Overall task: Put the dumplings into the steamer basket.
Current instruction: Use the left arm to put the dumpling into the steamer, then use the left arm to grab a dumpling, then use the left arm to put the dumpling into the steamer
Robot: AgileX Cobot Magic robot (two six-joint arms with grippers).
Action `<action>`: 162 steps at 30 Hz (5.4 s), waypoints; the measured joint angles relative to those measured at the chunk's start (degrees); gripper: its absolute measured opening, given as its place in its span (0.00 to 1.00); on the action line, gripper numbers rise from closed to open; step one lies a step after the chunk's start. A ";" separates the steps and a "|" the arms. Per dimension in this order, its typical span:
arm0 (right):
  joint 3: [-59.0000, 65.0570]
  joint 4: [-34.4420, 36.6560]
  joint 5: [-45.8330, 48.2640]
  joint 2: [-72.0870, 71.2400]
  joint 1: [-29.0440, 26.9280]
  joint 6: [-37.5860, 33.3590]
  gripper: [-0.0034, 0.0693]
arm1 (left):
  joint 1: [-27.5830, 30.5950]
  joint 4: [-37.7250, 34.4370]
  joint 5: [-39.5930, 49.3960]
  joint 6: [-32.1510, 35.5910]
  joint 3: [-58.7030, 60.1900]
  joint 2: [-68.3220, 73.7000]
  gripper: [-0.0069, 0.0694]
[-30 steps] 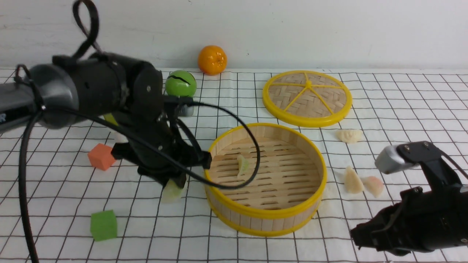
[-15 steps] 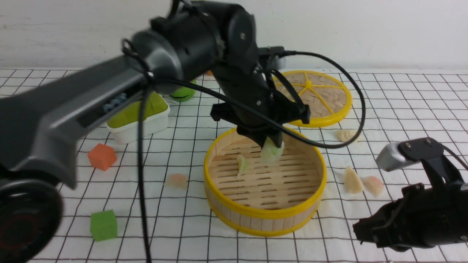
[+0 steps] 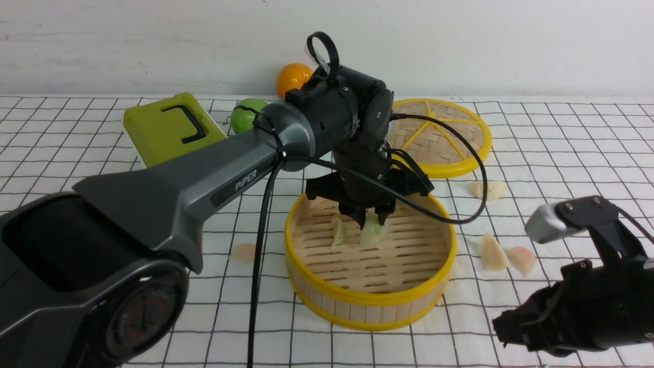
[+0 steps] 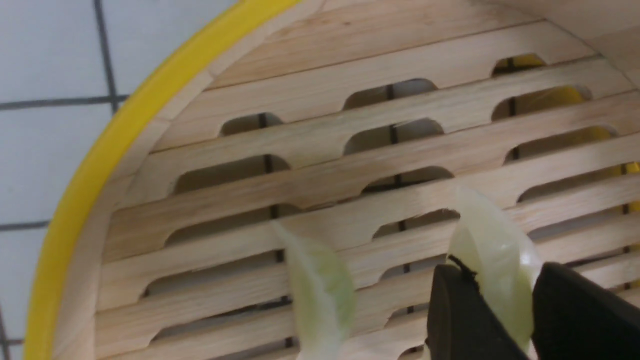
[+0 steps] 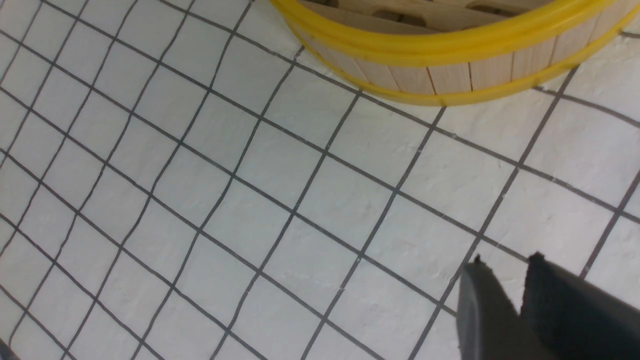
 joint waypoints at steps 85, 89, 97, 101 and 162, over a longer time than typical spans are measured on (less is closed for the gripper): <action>-2.92 -14.91 4.28 0.00 0.00 16.33 0.34 | 17.01 -0.60 -13.20 15.95 32.16 -12.87 0.45; -2.92 -14.91 4.00 0.00 0.00 16.33 0.35 | 17.01 -0.29 -9.82 18.38 29.28 -12.87 0.21; -2.92 -14.91 3.41 0.00 0.00 16.33 0.36 | 17.06 -0.19 -3.98 10.12 25.77 -12.76 0.16; -2.92 -14.91 3.41 0.00 0.00 16.33 0.36 | 17.06 -1.63 -1.39 11.87 25.70 -12.12 0.28; -2.92 -14.98 2.65 0.00 0.00 15.84 0.38 | 0.88 -17.87 -2.29 17.22 6.81 -7.23 0.36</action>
